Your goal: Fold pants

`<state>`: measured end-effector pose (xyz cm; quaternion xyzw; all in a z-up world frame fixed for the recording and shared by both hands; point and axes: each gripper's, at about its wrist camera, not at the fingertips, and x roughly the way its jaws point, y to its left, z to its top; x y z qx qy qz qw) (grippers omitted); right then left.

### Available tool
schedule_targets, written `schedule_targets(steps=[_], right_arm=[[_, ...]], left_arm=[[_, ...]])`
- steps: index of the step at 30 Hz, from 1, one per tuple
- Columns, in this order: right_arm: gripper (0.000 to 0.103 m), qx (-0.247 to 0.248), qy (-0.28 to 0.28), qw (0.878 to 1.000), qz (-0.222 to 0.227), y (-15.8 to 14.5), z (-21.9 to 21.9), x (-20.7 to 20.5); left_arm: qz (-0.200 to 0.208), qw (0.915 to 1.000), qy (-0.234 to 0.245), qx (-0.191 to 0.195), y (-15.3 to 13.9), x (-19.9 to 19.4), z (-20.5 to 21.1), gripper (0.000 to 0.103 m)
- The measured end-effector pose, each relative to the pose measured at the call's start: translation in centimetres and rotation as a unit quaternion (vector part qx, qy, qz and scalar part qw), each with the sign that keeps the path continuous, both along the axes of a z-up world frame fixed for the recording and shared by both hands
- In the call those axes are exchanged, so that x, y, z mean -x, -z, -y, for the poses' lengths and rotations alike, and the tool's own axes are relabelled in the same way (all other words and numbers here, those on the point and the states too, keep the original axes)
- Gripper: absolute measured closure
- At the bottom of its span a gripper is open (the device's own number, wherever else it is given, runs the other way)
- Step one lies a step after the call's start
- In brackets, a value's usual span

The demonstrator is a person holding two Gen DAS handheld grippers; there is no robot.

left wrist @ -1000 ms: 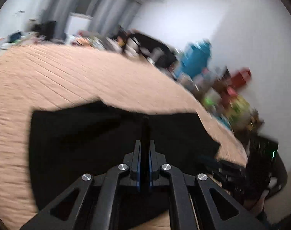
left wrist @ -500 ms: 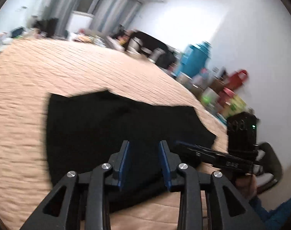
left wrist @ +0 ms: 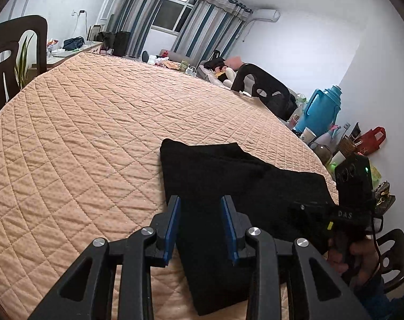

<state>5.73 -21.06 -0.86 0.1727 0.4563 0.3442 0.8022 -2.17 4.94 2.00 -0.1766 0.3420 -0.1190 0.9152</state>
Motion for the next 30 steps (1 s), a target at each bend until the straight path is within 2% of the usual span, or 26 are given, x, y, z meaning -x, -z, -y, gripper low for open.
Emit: schedule_targets(steps=[1, 3, 5, 8, 10, 12, 15, 19, 20, 24, 27, 30], right_arm=[[0.067, 0.000, 0.001, 1.000, -0.002, 0.1, -0.2, -0.2], [0.092, 0.003, 0.005, 1.000, -0.008, 0.4, -0.5, -0.8], [0.094, -0.002, 0.008, 1.000, -0.009, 0.5, -0.5, -0.8], [0.099, -0.012, 0.017, 1.000, 0.014, -0.5, 0.0, 0.2], [0.099, -0.024, 0.030, 0.999, 0.024, -1.1, 1.1, 0.9], [0.099, -0.011, 0.050, 0.998, 0.028, -1.0, 2.3, 1.3], [0.099, -0.012, 0.062, 0.998, -0.007, 0.8, 3.3, 0.6], [0.098, -0.015, 0.059, 0.998, 0.008, 0.2, 3.5, 1.1], [0.095, -0.018, 0.059, 0.998, 0.006, 0.1, 3.3, 1.1], [0.094, -0.001, 0.077, 0.997, 0.000, 0.4, 4.5, 0.9], [0.094, 0.008, 0.096, 0.995, 0.018, -0.4, 5.2, 1.5], [0.094, -0.002, 0.083, 0.995, 0.047, -1.6, 4.8, 2.1]], left_arm=[[0.000, 1.0000, 0.000, 0.000, 0.1, -0.1, -0.1, 0.069], [-0.001, 1.0000, 0.000, 0.003, 0.2, -0.2, -0.5, 0.069], [-0.001, 1.0000, -0.001, 0.004, 0.2, -0.2, -0.7, 0.069], [-0.001, 1.0000, 0.002, 0.002, 0.2, -0.2, -0.6, 0.069], [-0.002, 1.0000, 0.008, 0.000, 0.2, -0.3, -0.5, 0.069], [-0.005, 0.9999, 0.014, -0.001, 0.4, -0.7, -0.1, 0.069], [-0.015, 0.9997, 0.021, -0.005, 0.7, -1.4, 0.5, 0.069], [-0.016, 0.9993, 0.027, -0.017, 0.5, -1.8, 0.9, 0.069], [-0.015, 0.9993, 0.027, -0.019, 0.3, -2.0, 0.9, 0.069], [-0.014, 0.9993, 0.026, -0.021, 0.0, -2.4, 0.5, 0.069], [-0.006, 0.9991, 0.032, -0.026, -0.5, -2.9, 0.9, 0.069], [0.004, 0.9985, 0.045, -0.030, -0.8, -4.3, 1.5, 0.069]])
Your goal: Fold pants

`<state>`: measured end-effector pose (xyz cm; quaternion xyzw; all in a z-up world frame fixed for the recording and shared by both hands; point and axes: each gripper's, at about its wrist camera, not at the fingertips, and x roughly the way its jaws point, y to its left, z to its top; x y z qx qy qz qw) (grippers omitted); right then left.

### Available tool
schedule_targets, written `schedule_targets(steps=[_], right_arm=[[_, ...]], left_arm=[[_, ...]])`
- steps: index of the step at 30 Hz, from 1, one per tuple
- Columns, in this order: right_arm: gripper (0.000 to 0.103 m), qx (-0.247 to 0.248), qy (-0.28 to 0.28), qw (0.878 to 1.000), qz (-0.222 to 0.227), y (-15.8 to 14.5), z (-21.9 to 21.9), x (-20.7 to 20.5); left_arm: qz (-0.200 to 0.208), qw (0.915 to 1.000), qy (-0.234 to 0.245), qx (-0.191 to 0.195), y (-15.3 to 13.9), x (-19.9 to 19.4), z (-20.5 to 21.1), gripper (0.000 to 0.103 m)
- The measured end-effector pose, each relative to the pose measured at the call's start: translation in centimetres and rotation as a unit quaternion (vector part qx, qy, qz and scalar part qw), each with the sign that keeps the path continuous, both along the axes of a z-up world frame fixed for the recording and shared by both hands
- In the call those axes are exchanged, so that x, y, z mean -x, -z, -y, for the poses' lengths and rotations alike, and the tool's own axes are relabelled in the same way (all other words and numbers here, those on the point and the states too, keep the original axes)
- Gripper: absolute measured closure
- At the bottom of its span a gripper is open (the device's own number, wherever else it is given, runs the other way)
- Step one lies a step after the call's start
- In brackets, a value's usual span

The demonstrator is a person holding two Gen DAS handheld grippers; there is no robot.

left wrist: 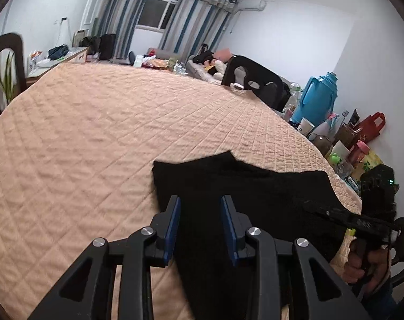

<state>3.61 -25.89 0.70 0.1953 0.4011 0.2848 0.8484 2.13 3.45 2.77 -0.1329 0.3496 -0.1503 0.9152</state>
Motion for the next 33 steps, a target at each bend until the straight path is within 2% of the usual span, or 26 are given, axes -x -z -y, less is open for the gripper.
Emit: schedule_targets(steps=[2, 4, 5, 6, 10, 13, 15, 18, 19, 22, 28, 31, 33], right_arm=[[0.094, 0.001, -0.018, 1.000, 0.008, -0.3, -1.0, -0.1], [0.091, 0.022, -0.034, 0.999, -0.010, 0.3, -2.5, -0.8], [0.090, 0.040, -0.047, 0.998, -0.031, 0.9, -3.2, -1.2], [0.090, 0.044, -0.054, 0.997, -0.032, 1.2, -3.6, -1.4], [0.090, 0.055, -0.046, 0.997, -0.005, 0.2, -3.3, -1.4], [0.090, 0.044, -0.044, 0.998, 0.004, -0.4, -3.8, -2.7], [0.090, 0.042, -0.044, 0.998, 0.013, -0.7, -4.8, -3.9], [0.090, 0.057, -0.032, 0.998, -0.014, 0.5, -5.5, -6.1], [0.093, 0.067, -0.019, 0.997, -0.029, 1.1, -5.4, -6.7], [0.094, 0.046, -0.005, 0.998, -0.035, 1.2, -4.2, -6.5], [0.094, 0.085, -0.027, 0.996, 0.019, 0.6, -3.3, -0.8], [0.093, 0.099, -0.051, 0.993, 0.027, 1.0, -3.6, 1.3], [0.093, 0.113, -0.052, 0.991, 0.052, 1.0, -3.2, 3.2]], left_arm=[[-0.021, 0.9998, 0.001, 0.004, 0.8, -1.6, 0.1, 0.069], [-0.066, 0.9978, 0.002, -0.005, 2.5, -3.1, 0.5, 0.070], [-0.065, 0.9978, 0.004, -0.009, 2.9, -3.1, 0.6, 0.069], [-0.054, 0.9984, 0.004, -0.016, 2.7, -2.8, 0.7, 0.069], [-0.054, 0.9984, 0.007, -0.015, 2.2, -3.0, 0.5, 0.069], [-0.039, 0.9991, -0.002, -0.018, 1.7, -4.2, 0.4, 0.069], [-0.046, 0.9987, -0.006, -0.022, 2.0, -5.4, 0.4, 0.069], [-0.050, 0.9985, -0.002, -0.022, 2.6, -6.5, 0.6, 0.069], [-0.050, 0.9985, -0.002, -0.022, 2.6, -6.5, 0.6, 0.069], [-0.044, 0.9986, 0.000, -0.030, 2.2, -5.4, 0.6, 0.069], [-0.038, 0.9983, 0.034, -0.029, 1.9, -0.6, 1.3, 0.069], [-0.032, 0.9976, 0.045, -0.040, 2.1, 2.1, 1.9, 0.069], [-0.027, 0.9975, 0.045, -0.047, 1.9, 3.6, 2.0, 0.069]])
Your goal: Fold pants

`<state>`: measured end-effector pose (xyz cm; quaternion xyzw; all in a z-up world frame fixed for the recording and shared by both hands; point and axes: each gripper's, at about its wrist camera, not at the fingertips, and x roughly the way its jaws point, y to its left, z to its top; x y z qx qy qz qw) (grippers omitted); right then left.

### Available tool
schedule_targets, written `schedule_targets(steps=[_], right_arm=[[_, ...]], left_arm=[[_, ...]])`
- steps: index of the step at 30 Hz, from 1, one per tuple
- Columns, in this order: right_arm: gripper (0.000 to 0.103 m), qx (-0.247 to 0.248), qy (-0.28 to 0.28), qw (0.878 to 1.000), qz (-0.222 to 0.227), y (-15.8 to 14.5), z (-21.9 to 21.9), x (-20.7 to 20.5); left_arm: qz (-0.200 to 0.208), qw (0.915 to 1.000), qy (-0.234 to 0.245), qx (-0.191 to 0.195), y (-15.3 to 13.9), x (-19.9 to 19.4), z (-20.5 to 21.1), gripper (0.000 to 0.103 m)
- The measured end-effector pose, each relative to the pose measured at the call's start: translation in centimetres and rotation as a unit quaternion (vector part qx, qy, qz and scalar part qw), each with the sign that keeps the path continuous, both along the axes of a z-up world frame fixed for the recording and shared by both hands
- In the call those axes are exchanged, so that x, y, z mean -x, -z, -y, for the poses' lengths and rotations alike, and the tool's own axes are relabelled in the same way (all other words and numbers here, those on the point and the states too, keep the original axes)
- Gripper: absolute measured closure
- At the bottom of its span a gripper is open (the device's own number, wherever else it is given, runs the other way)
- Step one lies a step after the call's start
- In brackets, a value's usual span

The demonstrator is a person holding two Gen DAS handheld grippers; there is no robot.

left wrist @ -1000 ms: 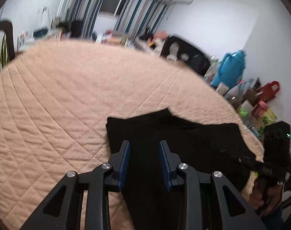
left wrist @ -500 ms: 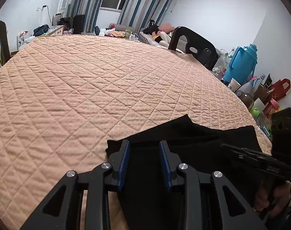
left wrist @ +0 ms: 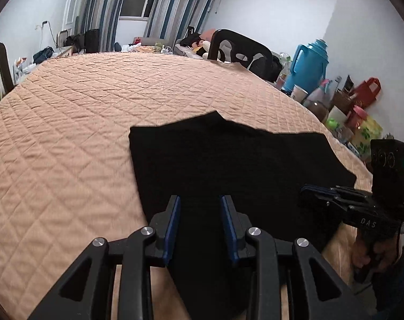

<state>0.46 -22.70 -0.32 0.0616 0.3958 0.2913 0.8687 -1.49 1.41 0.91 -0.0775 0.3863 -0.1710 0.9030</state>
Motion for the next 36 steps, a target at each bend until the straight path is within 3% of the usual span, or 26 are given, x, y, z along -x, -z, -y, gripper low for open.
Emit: schedule_targets(steps=[10, 24, 28, 32, 34, 36], right_arm=[[0.091, 0.070, -0.003, 0.997, 0.035, 0.2, 0.9, 3.0], [0.086, 0.075, 0.005, 0.996, 0.048, 0.1, 1.6, 4.3], [0.086, 0.099, 0.030, 0.993, 0.055, -0.1, 3.3, 4.7], [0.086, 0.090, 0.069, 0.992, 0.052, -0.5, 6.0, 4.6], [0.081, 0.083, 0.085, 0.992, 0.050, -0.6, 7.2, 4.7], [0.069, 0.072, 0.114, 0.990, 0.042, -0.4, 9.0, 4.6]], left_arm=[[0.007, 0.9984, 0.006, -0.055, 0.4, 3.3, 1.4, 0.069], [0.013, 0.9988, -0.011, -0.045, 0.4, 3.7, 0.9, 0.069], [0.012, 0.9993, -0.021, -0.029, 0.4, 4.1, -0.1, 0.069], [0.016, 0.9986, -0.025, -0.043, 0.3, 4.3, 0.0, 0.067], [0.013, 0.9984, -0.031, -0.046, 0.4, 4.3, -0.2, 0.065], [0.009, 0.9986, -0.032, -0.042, 0.5, 4.3, -0.4, 0.065]])
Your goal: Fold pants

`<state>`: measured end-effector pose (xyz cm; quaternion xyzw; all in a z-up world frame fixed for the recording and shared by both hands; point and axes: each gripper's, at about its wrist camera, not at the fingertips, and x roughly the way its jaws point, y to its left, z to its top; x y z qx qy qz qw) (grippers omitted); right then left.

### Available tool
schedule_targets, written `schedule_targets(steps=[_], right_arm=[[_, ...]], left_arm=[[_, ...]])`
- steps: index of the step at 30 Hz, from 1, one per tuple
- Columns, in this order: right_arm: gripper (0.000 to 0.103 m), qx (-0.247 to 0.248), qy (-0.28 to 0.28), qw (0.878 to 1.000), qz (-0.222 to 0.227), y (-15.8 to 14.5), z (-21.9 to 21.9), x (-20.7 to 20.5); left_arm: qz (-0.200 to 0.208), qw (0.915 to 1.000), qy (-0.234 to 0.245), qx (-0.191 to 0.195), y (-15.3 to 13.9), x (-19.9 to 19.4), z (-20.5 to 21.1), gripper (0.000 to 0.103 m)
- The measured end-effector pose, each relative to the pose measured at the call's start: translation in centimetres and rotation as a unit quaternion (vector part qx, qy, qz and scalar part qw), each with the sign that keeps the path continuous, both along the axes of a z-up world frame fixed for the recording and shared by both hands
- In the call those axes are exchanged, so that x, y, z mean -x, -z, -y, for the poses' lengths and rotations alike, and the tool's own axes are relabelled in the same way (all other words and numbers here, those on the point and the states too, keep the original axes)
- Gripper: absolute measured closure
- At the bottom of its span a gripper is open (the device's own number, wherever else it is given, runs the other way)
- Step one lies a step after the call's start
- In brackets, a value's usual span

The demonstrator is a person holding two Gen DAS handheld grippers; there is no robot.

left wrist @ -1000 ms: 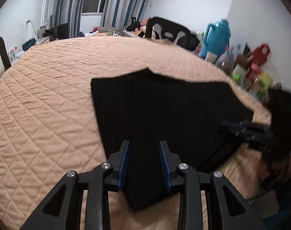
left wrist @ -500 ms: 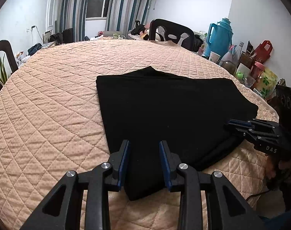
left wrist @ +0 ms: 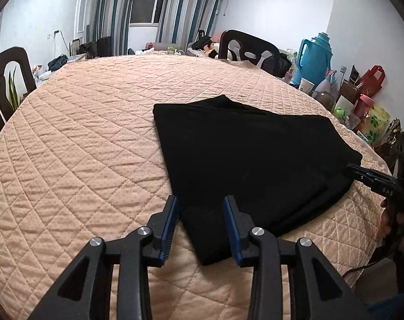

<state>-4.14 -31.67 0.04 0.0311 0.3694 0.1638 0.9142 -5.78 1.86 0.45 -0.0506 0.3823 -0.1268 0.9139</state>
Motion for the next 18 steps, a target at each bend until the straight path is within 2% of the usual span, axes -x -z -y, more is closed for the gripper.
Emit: schedule_targets(steps=[6, 9, 10, 12, 14, 18], right_arm=[[0.069, -0.080, 0.082, 0.993, -0.023, 0.4, 5.2, 0.5], [0.069, -0.119, 0.094, 0.988, -0.033, 0.8, 6.6, 1.1], [0.069, -0.127, 0.097, 0.986, -0.036, 0.9, 6.8, 1.3], [0.059, -0.120, 0.120, 0.985, -0.041, 1.0, 7.3, 1.8], [0.059, -0.132, 0.127, 0.982, -0.039, 1.0, 8.0, 2.1], [0.059, -0.183, 0.159, 0.969, -0.043, 1.3, 9.8, 1.9]], left_arm=[[0.019, 0.9998, 0.005, 0.004, -1.1, -0.5, 0.1, 0.065], [0.021, 0.9997, 0.011, 0.005, -1.3, -1.4, 0.6, 0.065], [0.020, 0.9997, 0.013, 0.005, -1.3, -1.6, 0.8, 0.065], [0.018, 0.9997, 0.018, 0.007, -1.2, -2.0, 1.1, 0.065], [0.012, 0.9997, 0.020, 0.009, -0.8, -2.3, 1.3, 0.065], [0.005, 0.9997, 0.024, 0.007, -0.3, -2.5, 1.8, 0.065]])
